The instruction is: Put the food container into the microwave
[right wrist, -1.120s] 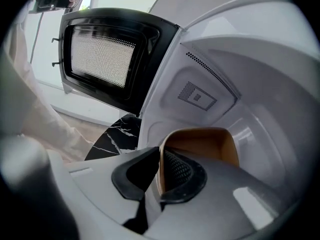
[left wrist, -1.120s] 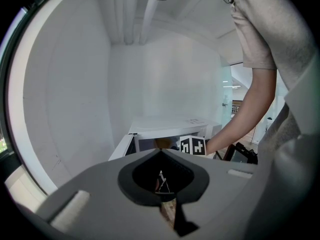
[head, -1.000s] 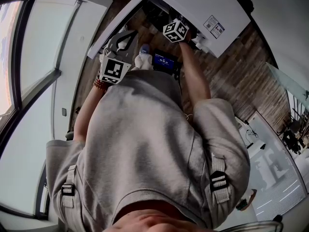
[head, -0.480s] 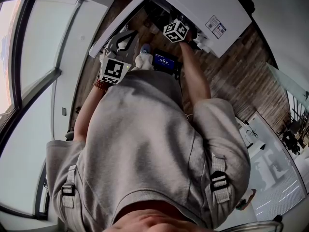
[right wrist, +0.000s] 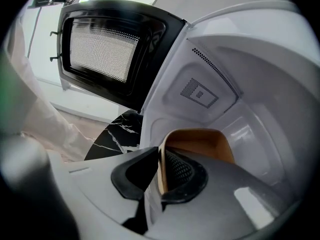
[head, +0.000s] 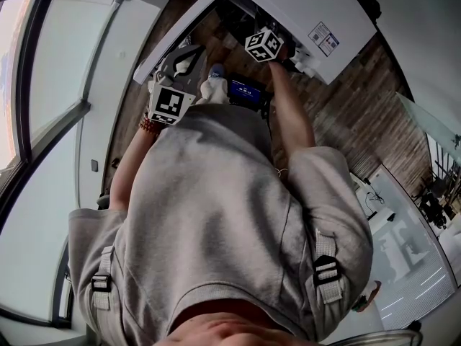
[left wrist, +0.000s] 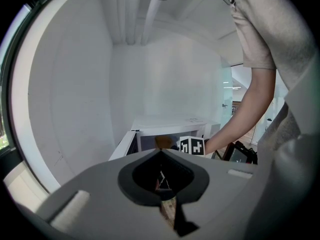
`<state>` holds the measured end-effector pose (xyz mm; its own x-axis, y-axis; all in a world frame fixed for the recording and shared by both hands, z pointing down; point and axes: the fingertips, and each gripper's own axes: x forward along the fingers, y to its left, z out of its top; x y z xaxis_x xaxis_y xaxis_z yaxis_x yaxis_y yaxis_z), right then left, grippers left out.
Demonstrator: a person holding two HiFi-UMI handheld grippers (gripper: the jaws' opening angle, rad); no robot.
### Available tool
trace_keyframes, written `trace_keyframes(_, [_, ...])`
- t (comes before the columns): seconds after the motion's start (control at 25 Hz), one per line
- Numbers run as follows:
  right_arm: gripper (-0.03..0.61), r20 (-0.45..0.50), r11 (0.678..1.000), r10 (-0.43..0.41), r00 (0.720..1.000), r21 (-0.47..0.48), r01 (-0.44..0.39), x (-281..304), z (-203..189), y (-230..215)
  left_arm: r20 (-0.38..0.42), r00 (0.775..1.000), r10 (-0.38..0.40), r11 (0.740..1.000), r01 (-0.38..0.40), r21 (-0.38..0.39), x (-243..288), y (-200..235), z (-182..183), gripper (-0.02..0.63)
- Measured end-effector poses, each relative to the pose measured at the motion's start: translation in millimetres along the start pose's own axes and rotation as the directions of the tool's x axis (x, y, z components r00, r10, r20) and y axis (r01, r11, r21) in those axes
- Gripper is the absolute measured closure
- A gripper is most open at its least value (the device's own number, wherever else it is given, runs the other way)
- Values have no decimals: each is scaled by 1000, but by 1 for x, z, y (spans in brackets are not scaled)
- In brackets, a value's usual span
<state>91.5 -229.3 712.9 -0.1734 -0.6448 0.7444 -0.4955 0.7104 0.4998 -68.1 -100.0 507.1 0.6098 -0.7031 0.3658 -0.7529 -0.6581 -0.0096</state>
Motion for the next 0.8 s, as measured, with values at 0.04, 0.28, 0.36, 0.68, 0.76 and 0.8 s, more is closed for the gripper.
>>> trace_keyframes(0.04, [530,-1,1000,2,1000,-1,-2,0,0,0,0,1000,-2,1000,2,0,0,0,0,615])
trace_keyframes(0.28, [519,-3,1000,-5,1000,2,5,-3,-3,1,-1,1000,-1,1000,1,3,-2,0,-1,615])
trace_keyframes(0.36, [514,-4,1000,-15,1000,4,15,-4,-4,-1,-2,1000,-1,1000,1,3,-2,0,-1,615])
trace_keyframes(0.68, [478,1,998,-64,998,-20,64,-6,-3,-10,-5,1000,-4,1000,4,6,0,-2,-2,615])
trace_keyframes(0.76, [474,7,997,-68,998,-22,68,-7,-2,-11,-3,1000,-5,1000,5,7,1,-3,-2,615])
trace_keyframes(0.8, [474,11,997,-69,998,-23,69,-8,-1,-11,-2,1000,-6,1000,6,8,0,-3,-1,615])
